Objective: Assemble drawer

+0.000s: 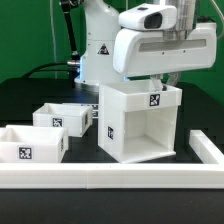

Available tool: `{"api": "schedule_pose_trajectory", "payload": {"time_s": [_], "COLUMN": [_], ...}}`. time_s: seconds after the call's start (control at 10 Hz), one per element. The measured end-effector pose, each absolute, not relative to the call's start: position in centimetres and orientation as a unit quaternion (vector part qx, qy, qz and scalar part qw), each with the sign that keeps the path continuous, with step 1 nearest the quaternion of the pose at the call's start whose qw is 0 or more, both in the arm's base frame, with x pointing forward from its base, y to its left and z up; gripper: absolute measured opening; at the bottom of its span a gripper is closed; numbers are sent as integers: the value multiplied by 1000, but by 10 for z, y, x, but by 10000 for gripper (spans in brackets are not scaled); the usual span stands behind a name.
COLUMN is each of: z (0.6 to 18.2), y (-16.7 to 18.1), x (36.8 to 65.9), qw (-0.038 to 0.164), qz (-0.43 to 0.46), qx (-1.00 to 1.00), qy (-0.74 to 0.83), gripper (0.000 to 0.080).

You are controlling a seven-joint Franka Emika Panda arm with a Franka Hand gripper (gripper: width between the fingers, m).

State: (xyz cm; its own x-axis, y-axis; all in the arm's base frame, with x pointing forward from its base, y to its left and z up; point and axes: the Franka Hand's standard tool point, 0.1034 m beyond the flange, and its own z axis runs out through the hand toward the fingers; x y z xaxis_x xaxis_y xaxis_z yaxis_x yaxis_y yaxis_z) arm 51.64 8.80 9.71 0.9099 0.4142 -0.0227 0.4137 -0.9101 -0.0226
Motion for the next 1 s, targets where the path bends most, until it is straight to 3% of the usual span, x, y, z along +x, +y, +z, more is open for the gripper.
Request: {"api": "schedule_pose_trajectory", "payload": {"time_s": [0.5,1.0], "z": [97,100], "y": [90,94], "x": [523,542], "qw": [10,36], "qz": [6,-24], "qx": [-989,-997], "qy": [-149,70], "gripper": [38,38]}}
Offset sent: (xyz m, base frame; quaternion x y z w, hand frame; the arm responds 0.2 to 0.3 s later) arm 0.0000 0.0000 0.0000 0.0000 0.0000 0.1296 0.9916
